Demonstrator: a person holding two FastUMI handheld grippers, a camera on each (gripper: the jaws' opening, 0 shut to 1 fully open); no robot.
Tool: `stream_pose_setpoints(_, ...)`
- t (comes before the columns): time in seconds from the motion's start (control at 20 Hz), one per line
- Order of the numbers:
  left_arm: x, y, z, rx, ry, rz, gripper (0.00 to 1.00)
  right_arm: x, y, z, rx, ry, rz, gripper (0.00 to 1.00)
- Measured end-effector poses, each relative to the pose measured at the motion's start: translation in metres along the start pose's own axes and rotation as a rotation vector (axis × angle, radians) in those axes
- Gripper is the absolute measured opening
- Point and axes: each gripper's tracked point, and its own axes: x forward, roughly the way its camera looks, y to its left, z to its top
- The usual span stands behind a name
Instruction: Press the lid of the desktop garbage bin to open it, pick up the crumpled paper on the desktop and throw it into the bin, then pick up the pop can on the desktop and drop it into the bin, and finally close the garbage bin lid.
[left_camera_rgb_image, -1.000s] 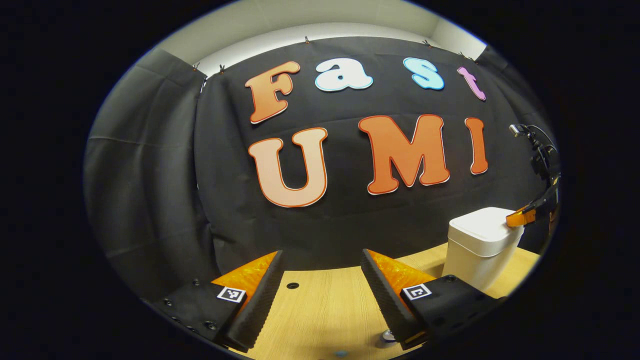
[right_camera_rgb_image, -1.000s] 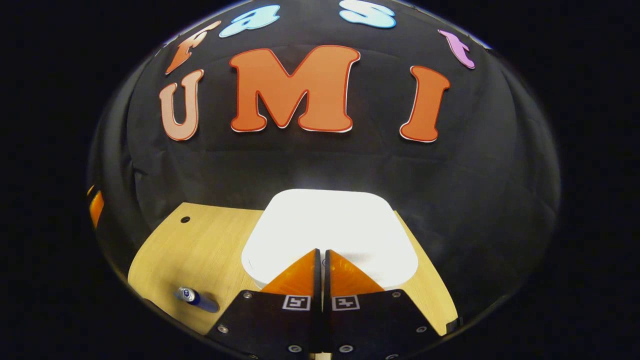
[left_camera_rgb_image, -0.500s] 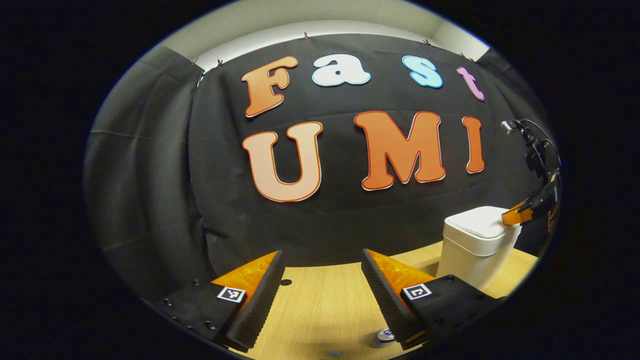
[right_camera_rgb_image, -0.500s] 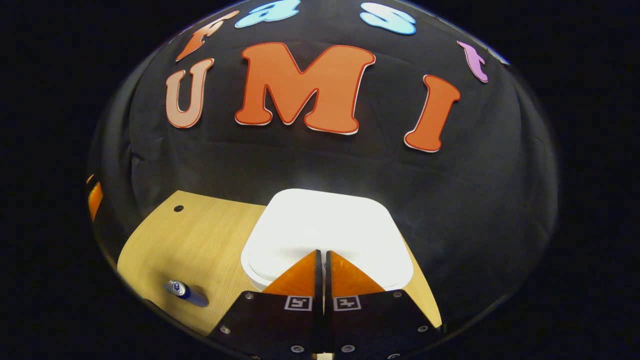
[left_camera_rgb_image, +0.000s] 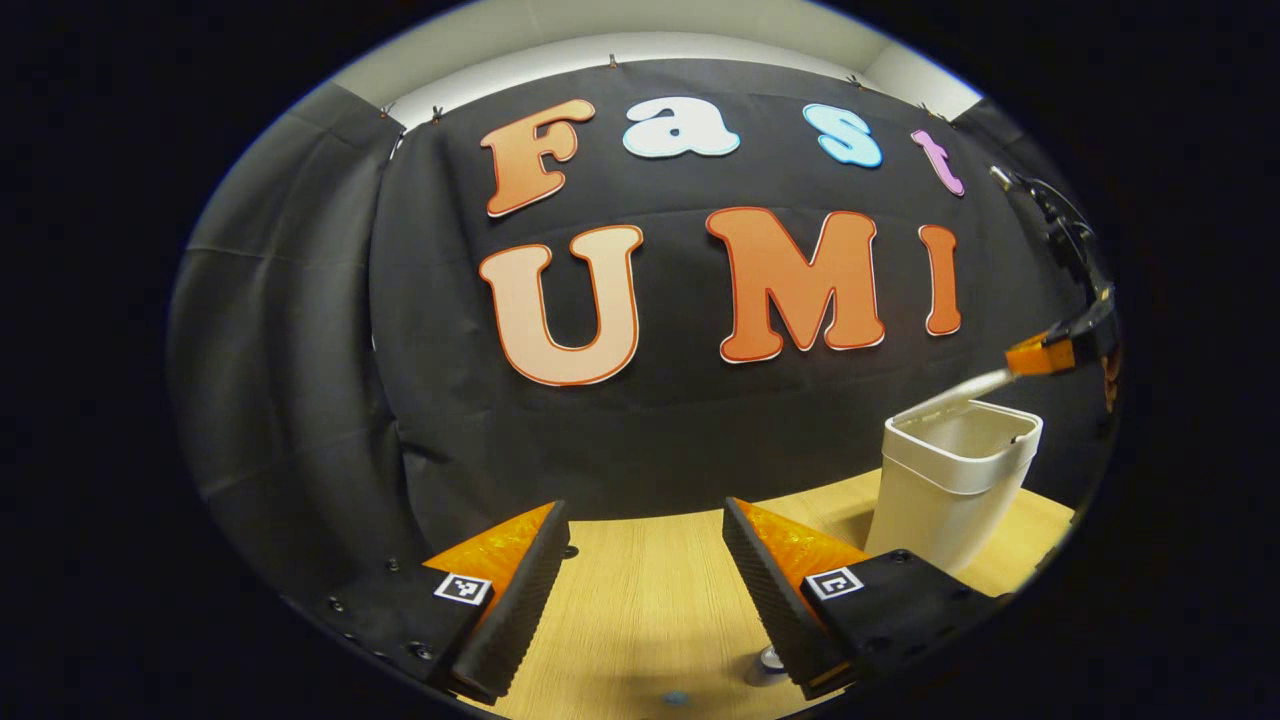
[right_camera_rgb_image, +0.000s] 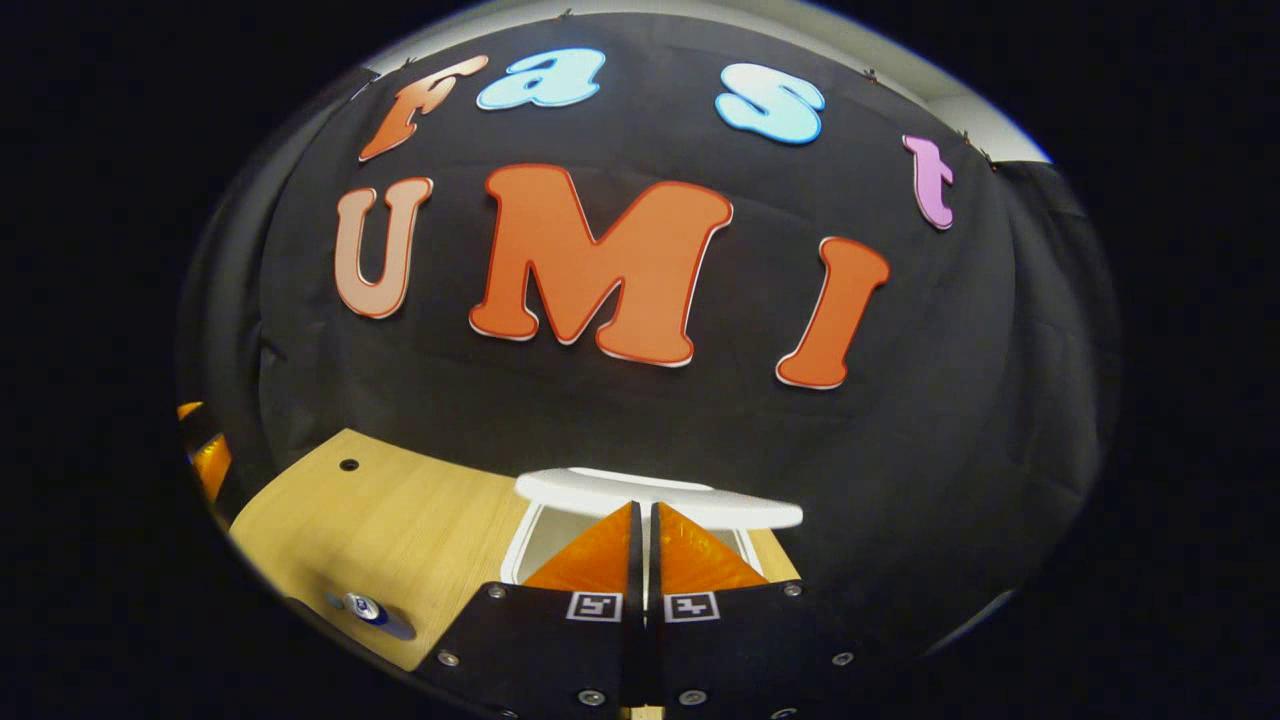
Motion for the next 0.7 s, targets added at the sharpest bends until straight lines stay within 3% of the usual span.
stream_pose_setpoints(0.2,0.001,0.005,0.001,0.005,-0.008,-0.009,0.98,-0.014,0.009,0.018,0.017,-0.061,0.014,0.01)
stream_pose_setpoints(0.45,0.000,0.010,-0.002,0.015,-0.005,0.006,0.98,-0.022,0.032,-0.023,0.069,0.013,0.054,0.02)
stream_pose_setpoints(0.65,-0.008,0.029,-0.013,0.018,0.018,0.031,0.98,-0.033,0.057,-0.036,0.073,0.016,0.108,0.13)
stream_pose_setpoints(0.7,-0.006,0.030,-0.015,0.020,0.027,0.033,0.98,-0.037,0.071,-0.041,0.076,0.018,0.143,0.25)
